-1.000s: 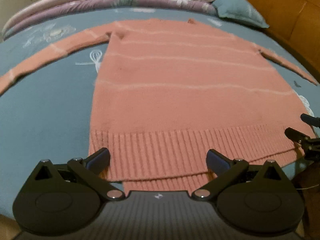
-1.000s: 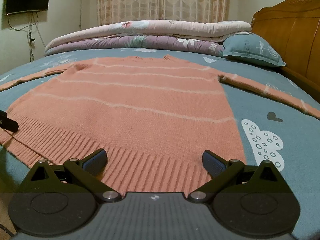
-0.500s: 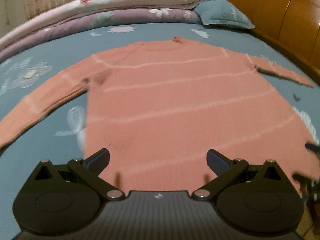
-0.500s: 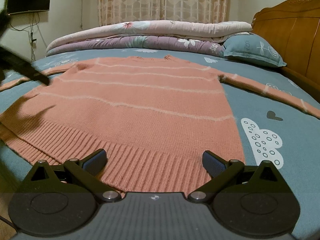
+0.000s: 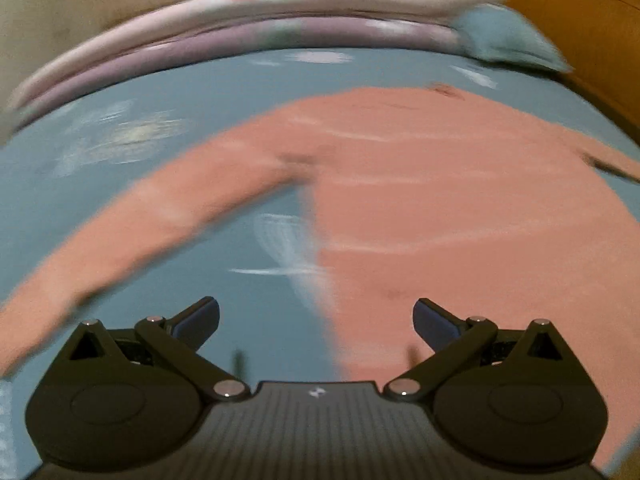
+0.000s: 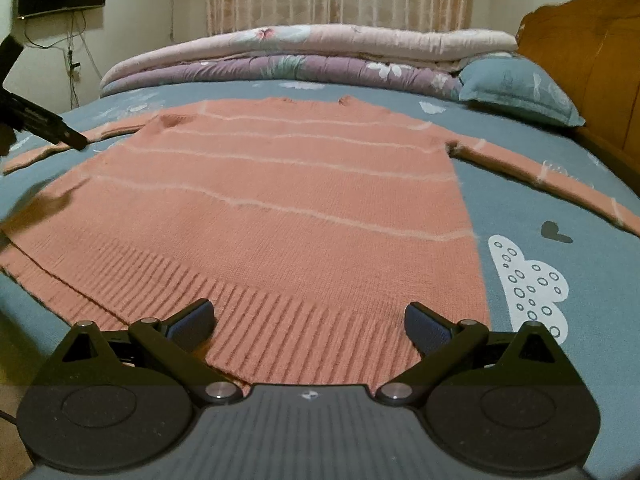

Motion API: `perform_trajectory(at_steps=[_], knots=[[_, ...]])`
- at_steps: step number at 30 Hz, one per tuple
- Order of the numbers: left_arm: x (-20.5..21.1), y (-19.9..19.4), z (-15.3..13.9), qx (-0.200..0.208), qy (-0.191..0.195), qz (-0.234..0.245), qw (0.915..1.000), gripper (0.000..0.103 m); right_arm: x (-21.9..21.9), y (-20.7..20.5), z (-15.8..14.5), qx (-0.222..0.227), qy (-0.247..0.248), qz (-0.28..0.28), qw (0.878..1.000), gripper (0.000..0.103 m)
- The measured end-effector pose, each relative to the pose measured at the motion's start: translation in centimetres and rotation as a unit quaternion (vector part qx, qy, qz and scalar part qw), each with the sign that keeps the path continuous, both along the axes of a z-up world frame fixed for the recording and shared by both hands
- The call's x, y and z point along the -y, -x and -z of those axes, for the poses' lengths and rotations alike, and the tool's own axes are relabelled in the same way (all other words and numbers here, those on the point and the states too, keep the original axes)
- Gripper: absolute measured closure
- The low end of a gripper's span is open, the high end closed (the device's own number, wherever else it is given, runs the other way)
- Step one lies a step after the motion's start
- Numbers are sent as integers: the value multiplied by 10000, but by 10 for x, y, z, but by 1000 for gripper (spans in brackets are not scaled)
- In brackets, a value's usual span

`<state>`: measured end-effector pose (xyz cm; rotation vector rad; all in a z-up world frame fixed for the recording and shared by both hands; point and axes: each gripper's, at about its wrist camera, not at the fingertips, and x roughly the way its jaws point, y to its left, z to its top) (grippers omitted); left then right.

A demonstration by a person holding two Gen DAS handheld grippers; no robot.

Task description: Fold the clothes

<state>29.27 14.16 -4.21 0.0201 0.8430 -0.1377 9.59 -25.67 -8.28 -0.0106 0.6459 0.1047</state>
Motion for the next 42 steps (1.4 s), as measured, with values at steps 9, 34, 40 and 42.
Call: perform_trajectory(at_steps=[9,34,40,42], knots=[[-115,-70,22,-210,419,-1451,9883,1,-1,-18,-20,24,-592,-10,9982,0],[74,47,-16,11,32,1142,9935,1,24,-3,-2,-227,-136,446,9987,0],[137,88,-9,-147,390,2008,9788,1,28,-18,-7,-203,-352,489,9980,0],[146,91,0,-235,406,2018,9783,1,29,-23,-9,-195,-424,503,9976,0]])
